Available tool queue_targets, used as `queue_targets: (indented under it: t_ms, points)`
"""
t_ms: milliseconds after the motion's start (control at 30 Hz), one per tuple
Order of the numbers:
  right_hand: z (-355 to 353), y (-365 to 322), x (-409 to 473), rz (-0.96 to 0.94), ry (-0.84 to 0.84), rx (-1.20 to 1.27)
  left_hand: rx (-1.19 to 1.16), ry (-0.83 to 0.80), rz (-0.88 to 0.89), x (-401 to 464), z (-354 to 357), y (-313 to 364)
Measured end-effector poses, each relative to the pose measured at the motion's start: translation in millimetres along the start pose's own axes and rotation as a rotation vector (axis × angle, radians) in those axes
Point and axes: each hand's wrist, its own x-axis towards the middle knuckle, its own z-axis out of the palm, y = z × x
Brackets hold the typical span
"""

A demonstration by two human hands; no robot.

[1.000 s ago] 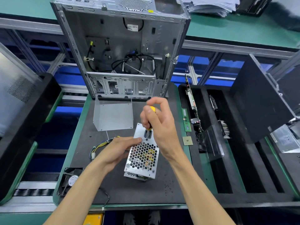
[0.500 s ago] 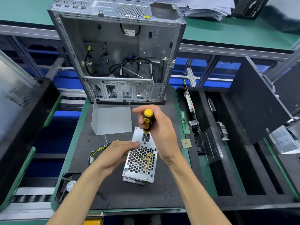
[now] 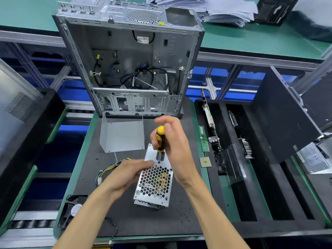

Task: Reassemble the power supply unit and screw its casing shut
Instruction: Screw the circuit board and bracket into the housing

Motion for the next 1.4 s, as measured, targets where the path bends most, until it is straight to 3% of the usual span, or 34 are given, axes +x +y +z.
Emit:
queue_targets:
  t_ms: [1400]
  points:
    - [-8.6, -1.5, -2.7, 0.011, -0.051, -0.077, -0.019, -0.008, 0.013, 4.4, -2.5, -3.3]
